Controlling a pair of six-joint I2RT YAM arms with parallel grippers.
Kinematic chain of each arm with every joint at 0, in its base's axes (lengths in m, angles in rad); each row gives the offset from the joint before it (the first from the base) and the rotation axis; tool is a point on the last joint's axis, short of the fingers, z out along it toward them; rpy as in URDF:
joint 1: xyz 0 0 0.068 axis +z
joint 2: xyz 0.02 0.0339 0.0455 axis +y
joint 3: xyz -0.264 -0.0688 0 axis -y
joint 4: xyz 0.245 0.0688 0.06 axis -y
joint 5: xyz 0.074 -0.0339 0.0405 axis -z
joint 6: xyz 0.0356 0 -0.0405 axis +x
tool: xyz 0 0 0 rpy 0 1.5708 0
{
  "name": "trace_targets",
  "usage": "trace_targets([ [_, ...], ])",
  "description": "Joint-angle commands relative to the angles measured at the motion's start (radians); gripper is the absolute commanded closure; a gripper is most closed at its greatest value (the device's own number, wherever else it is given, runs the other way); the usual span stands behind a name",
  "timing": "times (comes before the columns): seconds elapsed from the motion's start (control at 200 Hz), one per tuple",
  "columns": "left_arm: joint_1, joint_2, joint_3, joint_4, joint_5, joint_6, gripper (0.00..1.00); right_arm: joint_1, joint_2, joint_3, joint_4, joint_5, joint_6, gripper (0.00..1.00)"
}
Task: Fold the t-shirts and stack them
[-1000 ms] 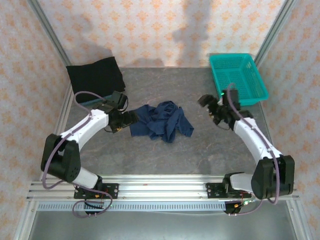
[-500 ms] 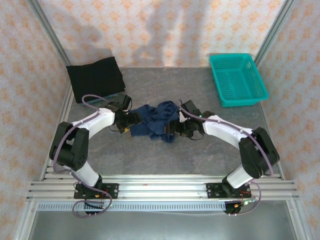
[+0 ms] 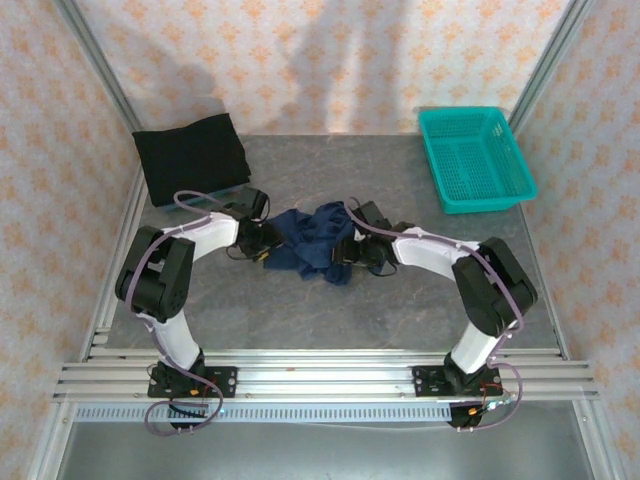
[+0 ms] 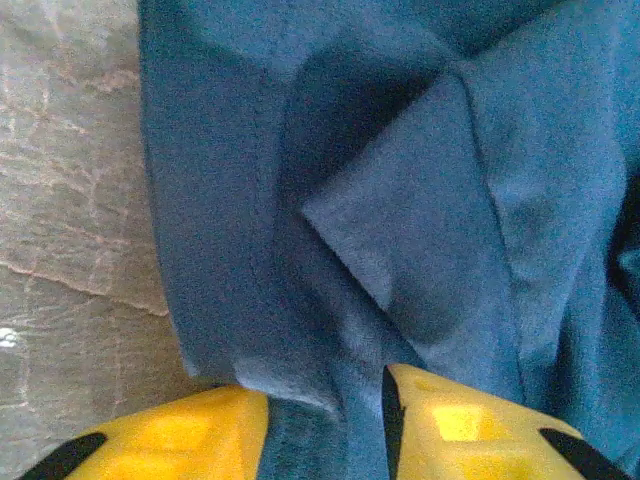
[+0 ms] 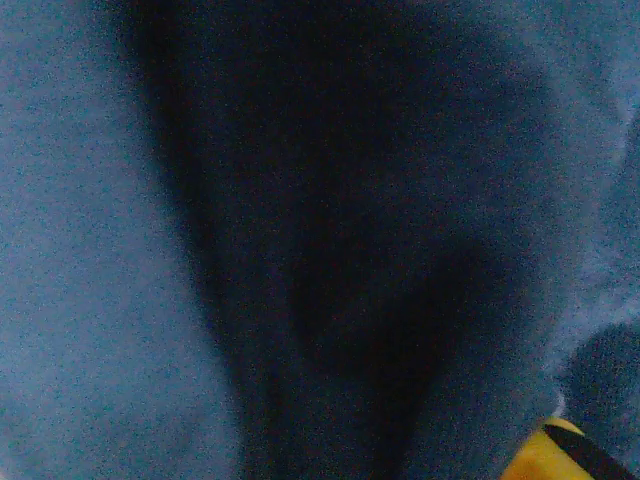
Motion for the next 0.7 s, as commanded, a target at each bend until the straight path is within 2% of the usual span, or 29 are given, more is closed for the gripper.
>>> trace_targets([
  [0.0, 0.0, 0.044, 0.003, -0.071, -0.054, 0.025, 0.87, -0.02, -0.049, 0.044, -0.01, 0.047, 0.023, 0.89],
  [0.05, 0.002, 0.043, 0.011, -0.097, -0.077, 0.035, 1.0, -0.036, -0.082, 0.057, -0.042, 0.045, 0.028, 1.0],
  [0.365, 0.1, -0.098, 0.012, -0.182, -0.178, 0.107, 1.0, -0.173, -0.339, 0.072, -0.195, 0.029, 0.05, 1.0],
  [0.696, 0.192, -0.312, 0.062, -0.276, -0.268, 0.212, 1.0, -0.404, -0.498, 0.101, -0.353, -0.074, 0.042, 1.0],
])
